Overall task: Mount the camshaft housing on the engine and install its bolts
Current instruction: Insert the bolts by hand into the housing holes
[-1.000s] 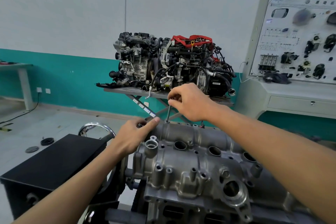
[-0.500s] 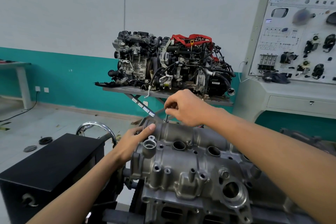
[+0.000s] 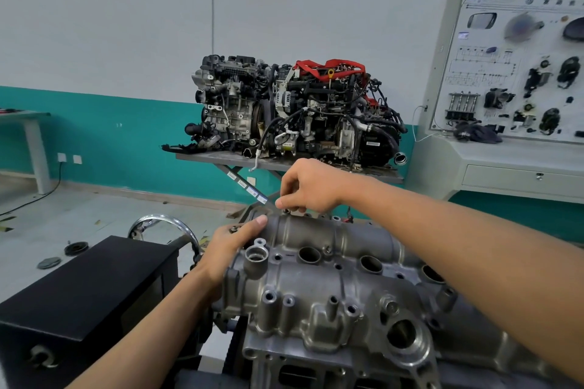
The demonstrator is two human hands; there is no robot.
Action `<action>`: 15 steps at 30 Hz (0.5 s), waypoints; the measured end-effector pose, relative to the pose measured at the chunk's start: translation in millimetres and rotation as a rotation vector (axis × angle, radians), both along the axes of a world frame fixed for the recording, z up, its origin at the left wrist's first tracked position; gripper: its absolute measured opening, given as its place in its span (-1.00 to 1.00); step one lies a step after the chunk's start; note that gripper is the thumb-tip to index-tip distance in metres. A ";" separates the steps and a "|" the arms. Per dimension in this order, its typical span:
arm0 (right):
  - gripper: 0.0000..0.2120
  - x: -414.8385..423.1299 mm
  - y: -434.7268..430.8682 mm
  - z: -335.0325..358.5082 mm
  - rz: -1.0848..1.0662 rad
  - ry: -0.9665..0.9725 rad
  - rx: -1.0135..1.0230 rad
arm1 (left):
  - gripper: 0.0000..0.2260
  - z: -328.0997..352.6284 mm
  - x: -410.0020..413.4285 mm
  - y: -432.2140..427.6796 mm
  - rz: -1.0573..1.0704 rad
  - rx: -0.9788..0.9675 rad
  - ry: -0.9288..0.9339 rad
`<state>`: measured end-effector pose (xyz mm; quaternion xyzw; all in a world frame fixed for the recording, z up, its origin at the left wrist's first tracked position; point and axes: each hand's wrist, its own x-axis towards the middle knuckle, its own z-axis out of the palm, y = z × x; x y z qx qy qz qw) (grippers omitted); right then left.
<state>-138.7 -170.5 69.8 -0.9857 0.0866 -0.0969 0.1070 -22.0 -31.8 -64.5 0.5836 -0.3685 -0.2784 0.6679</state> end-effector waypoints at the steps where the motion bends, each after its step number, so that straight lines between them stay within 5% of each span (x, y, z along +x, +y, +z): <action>1: -0.81 0.5 -0.6 0.0 0.003 0.003 0.008 | -0.61 -0.1 0.5 -0.2 0.004 0.000 0.002; 15: -0.78 2.4 -16.3 -31.3 -0.012 -0.169 0.279 | -0.69 12.4 -8.8 4.6 -0.008 0.000 -0.076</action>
